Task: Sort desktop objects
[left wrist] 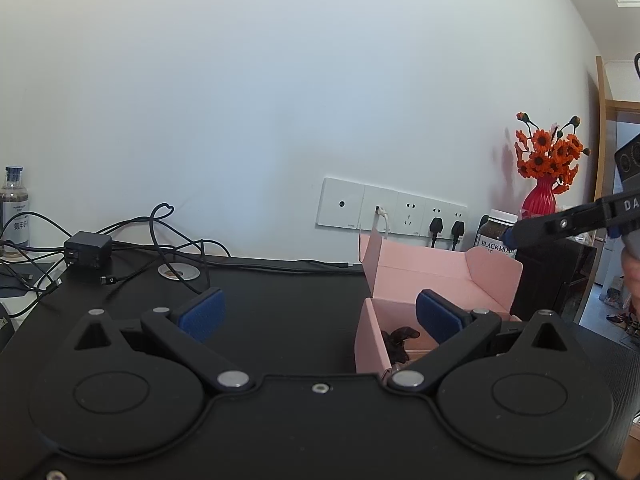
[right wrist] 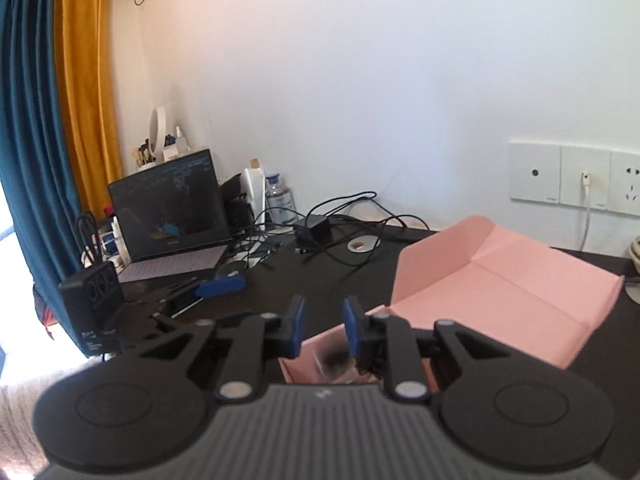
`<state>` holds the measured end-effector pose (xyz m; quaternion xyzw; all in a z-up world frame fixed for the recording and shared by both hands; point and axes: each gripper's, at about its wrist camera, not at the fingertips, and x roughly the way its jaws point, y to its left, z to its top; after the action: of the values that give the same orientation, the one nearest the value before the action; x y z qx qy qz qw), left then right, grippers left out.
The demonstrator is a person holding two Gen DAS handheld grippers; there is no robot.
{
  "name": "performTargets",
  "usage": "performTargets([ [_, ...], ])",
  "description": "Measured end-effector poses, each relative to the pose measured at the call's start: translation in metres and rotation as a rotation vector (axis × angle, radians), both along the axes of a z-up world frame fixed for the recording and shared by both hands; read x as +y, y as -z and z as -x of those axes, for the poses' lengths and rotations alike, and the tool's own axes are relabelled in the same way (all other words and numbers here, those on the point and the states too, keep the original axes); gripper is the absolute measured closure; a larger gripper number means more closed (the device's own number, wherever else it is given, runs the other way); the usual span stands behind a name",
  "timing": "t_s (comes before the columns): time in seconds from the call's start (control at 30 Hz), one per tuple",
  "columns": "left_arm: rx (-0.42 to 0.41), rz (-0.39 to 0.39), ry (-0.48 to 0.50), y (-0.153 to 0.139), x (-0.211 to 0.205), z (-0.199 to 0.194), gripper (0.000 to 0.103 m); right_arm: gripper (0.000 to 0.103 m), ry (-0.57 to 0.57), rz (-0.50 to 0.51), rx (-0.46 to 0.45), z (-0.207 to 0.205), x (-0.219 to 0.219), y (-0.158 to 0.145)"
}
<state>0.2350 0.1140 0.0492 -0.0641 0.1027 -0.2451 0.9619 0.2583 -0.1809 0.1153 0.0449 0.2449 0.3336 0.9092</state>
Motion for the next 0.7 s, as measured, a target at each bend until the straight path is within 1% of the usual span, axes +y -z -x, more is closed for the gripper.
performTargets([
  [0.33, 0.001, -0.006, 0.001, 0.000, -0.001, 0.000, 0.000, 0.082, 0.037, 0.123, 0.103, -0.009, -0.001, 0.018],
  [0.5, 0.002, -0.001, -0.001, 0.000, 0.000, 0.000, 0.000, 0.082, 0.018, 0.234, 0.189, -0.024, 0.026, 0.055],
  [0.6, 0.003, -0.004, 0.004, 0.000, -0.001, -0.001, 0.000, 0.082, -0.001, 0.237, 0.188, -0.027, 0.039, 0.063],
  [0.7, 0.000, -0.007, 0.005, 0.000, -0.002, 0.000, 0.000, 0.082, 0.021, 0.216, 0.168, -0.030, 0.048, 0.062],
])
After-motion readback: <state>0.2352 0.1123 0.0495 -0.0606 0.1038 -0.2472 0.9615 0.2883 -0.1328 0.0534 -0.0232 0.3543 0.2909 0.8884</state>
